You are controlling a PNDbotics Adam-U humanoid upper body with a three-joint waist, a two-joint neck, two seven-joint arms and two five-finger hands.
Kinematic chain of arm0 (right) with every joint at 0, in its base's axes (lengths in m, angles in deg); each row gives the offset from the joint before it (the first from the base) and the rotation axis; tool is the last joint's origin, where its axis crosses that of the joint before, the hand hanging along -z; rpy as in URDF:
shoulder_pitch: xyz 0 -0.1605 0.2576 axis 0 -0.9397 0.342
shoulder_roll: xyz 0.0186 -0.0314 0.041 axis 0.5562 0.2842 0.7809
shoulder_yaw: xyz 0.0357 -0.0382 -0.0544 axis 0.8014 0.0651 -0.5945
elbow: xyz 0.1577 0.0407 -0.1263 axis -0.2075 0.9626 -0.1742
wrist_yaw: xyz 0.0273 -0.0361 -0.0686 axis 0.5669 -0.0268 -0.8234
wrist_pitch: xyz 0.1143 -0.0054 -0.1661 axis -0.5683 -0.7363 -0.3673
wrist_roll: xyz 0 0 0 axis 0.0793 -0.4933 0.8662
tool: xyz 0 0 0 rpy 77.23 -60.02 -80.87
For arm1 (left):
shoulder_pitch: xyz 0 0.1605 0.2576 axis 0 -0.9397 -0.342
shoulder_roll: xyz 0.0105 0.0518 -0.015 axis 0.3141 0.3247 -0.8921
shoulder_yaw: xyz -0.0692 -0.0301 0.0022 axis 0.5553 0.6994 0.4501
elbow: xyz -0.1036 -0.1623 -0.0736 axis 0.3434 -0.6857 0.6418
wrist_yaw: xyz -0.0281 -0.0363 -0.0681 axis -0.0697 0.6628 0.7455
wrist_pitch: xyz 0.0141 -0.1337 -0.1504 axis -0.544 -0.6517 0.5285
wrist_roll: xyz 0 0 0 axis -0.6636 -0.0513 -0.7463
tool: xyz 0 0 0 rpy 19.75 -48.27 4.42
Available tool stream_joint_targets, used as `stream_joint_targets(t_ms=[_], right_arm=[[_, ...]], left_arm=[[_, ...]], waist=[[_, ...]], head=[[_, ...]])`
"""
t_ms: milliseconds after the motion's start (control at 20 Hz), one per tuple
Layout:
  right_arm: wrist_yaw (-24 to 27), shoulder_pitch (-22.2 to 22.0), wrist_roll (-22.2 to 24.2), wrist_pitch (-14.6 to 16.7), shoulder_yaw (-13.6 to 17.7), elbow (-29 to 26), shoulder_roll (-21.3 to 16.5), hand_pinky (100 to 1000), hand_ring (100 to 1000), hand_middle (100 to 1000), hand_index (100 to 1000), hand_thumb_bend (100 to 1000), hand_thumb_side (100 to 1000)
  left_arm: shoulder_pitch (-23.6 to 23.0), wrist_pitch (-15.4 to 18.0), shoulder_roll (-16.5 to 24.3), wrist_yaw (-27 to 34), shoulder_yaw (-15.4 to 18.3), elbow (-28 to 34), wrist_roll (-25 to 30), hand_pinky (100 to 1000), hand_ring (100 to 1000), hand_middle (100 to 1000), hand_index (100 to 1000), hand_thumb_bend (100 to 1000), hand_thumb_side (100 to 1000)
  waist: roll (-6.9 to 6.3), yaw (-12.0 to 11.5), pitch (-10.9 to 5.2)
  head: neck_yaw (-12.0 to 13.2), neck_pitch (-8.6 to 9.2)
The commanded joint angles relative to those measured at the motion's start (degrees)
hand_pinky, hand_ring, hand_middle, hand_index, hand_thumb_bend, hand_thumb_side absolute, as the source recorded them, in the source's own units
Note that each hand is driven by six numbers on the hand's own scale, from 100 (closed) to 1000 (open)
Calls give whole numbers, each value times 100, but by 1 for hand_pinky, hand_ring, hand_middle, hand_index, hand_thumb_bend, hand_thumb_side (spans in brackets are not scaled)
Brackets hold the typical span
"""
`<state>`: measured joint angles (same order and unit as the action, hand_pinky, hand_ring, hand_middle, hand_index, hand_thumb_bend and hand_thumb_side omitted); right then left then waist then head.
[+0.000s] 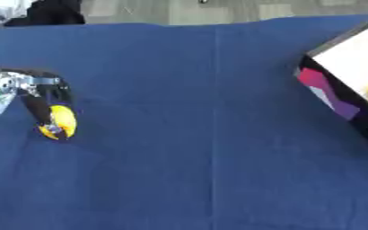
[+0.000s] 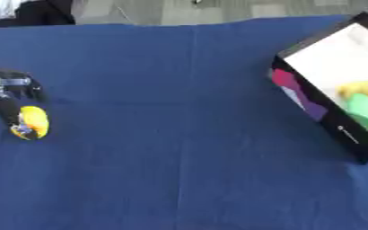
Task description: Pick up the objects with one hand, pass them to the other hand, and then place them into the box on the other side of the table.
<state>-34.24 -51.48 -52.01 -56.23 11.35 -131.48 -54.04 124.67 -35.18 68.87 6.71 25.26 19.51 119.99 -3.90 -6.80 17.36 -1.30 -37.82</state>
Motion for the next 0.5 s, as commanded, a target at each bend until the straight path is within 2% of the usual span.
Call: stream_joint_targets(t_ms=[50,200,250,300,350,500], right_arm=[[-28,7,-21,-4,70,-79,-134,818,749,635,848,629,166],[-31,-24,-37,0,78,-82,-124,819,750,640,848,628,166],[-33,-35,-40,2,81,-84,-121,819,750,640,848,628,166],[-32,-47,-42,1,82,-84,-118,819,750,642,848,627,166],[-31,-58,-42,1,84,-84,-115,820,750,643,849,626,166],[-36,-88,-39,7,87,-97,-111,820,751,644,849,620,168]], left_arm=[[107,32,131,-87,82,23,134,798,806,706,678,607,124],[106,79,135,-140,56,31,291,787,791,686,631,481,113],[109,93,136,-156,54,35,345,785,790,685,628,472,112],[111,101,142,-173,54,42,387,772,777,670,596,375,100],[112,105,147,-187,56,54,408,770,772,666,583,332,100],[97,102,171,-111,109,211,427,764,756,654,568,306,100]], waist=[[-27,-9,-121],[-24,-11,-126],[-25,-12,-127],[-25,-15,-129],[-26,-17,-131],[-22,-28,-138]], head=[[19,62],[32,56],[34,54],[37,51],[36,51],[29,44]])
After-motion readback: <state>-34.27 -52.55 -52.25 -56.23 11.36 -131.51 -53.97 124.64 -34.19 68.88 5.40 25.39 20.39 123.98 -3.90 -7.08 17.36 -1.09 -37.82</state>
